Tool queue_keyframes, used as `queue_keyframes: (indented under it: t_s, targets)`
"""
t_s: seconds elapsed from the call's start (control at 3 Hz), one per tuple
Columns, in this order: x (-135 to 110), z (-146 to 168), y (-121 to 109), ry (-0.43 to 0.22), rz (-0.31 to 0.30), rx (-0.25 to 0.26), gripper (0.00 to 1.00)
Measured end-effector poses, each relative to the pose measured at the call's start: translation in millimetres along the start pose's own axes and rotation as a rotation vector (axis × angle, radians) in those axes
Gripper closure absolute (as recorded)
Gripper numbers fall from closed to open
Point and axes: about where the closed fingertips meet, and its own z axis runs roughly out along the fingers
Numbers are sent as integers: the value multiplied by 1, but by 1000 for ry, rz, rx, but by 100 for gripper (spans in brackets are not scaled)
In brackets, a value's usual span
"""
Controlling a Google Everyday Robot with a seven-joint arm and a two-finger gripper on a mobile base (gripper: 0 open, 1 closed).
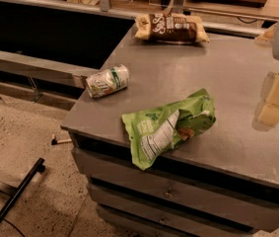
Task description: Pick green rice chip bag
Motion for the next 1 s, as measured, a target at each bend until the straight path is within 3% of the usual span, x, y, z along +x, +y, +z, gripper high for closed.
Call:
queue_keyframes:
  t_s: [0.33,0.67,1.0]
  targets:
    - [0,0,0,0,0,0,0]
    - [-18,12,7,6,-80,15,0]
    - [-56,33,23,-15,-230,20,0]
